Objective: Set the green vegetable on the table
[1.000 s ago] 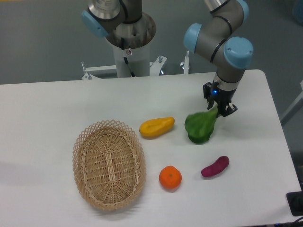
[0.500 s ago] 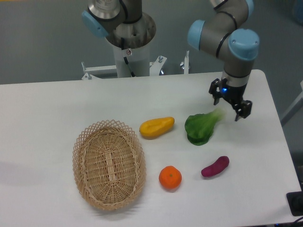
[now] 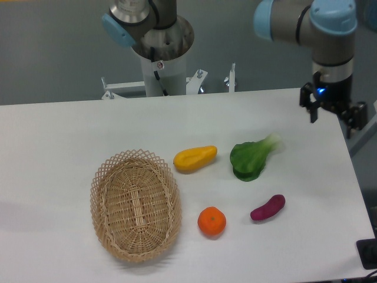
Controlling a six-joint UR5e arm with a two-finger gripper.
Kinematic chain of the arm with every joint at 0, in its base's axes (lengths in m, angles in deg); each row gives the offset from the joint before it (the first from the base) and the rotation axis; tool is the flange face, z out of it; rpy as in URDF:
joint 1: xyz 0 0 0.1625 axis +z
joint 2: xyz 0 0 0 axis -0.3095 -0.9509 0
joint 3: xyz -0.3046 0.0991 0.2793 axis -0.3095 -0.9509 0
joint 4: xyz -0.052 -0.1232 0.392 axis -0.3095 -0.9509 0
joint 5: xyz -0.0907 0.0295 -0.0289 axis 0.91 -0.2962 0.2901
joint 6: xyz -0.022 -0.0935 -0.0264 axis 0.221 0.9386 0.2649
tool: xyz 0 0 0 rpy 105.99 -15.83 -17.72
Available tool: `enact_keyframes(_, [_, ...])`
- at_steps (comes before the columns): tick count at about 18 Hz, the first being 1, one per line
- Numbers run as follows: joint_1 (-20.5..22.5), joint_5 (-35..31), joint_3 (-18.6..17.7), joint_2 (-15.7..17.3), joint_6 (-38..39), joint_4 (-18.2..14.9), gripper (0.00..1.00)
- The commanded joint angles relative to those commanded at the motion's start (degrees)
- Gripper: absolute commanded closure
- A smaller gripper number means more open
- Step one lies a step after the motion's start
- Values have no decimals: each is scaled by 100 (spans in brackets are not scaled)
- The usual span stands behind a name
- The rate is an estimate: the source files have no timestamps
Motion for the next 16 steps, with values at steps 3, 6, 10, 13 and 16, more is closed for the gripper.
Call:
enact_keyframes(3, [255,149,142,0,-350,-353,0])
enact_keyframes(6, [466,237,151,0,-983,-362,0])
enact_keyframes(10, [774,633,142,0,-1134,-432,0])
enact_keyframes(13, [801,633,133,0,-1195,-432,0])
enact_keyframes(16, [783,633,107,9,-1195,-432,0])
